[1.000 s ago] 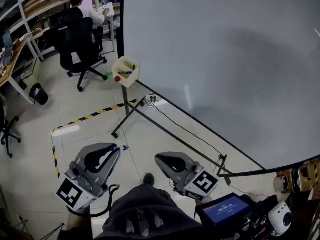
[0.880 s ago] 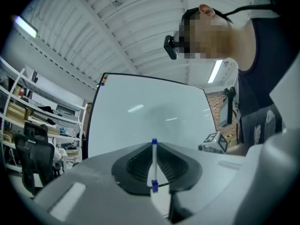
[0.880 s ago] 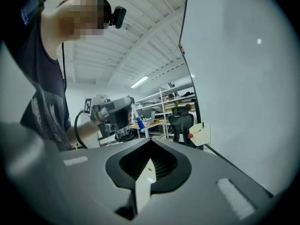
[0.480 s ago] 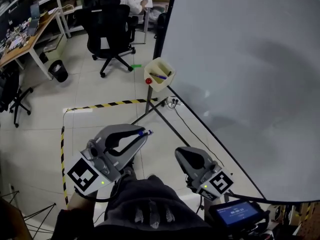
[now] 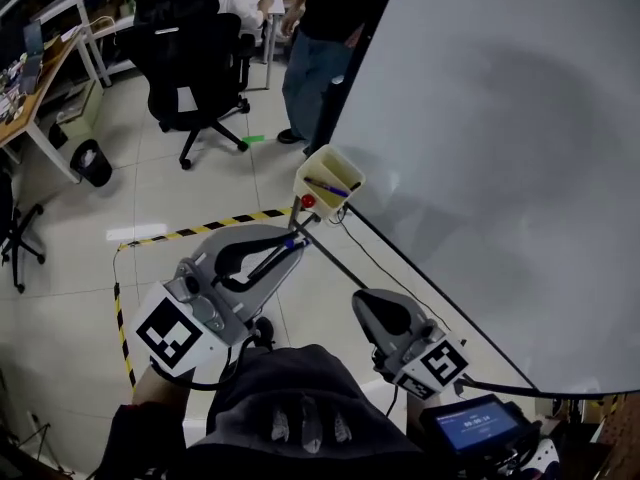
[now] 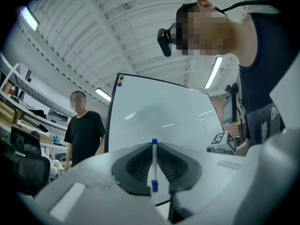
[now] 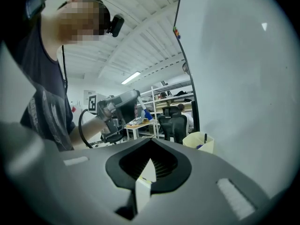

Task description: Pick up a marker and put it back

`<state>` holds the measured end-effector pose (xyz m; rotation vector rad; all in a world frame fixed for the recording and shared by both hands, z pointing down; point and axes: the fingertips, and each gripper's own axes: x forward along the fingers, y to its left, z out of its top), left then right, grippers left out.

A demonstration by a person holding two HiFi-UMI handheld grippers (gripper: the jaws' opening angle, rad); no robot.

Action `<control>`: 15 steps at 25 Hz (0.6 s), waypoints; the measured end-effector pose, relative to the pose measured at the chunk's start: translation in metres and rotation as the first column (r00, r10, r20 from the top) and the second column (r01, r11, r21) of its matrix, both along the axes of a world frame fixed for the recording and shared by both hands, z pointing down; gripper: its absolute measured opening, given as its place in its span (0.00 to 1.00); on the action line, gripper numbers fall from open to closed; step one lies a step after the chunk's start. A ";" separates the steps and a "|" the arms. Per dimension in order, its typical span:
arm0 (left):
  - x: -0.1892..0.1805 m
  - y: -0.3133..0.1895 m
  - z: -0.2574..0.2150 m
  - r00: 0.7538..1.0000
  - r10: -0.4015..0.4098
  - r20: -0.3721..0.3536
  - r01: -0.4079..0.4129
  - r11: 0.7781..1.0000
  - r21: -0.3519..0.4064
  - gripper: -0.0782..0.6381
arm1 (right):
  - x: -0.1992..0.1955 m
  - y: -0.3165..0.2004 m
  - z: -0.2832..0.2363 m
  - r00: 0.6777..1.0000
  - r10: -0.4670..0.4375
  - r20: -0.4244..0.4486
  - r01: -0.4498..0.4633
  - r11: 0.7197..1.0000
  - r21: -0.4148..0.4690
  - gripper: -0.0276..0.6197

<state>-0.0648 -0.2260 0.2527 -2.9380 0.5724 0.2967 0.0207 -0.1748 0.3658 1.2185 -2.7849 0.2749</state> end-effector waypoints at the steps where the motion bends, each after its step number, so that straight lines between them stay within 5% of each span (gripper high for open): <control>1: -0.002 -0.012 0.000 1.000 0.007 0.003 -0.007 1.000 0.004 0.16 | -0.004 -0.008 -0.001 1.000 0.014 0.000 -0.014 1.000 0.006 0.05; 15: 0.039 -0.138 0.046 0.998 -0.043 0.045 0.043 0.999 -0.006 0.16 | 0.011 -0.068 0.020 0.995 0.094 0.024 -0.092 0.994 -0.064 0.05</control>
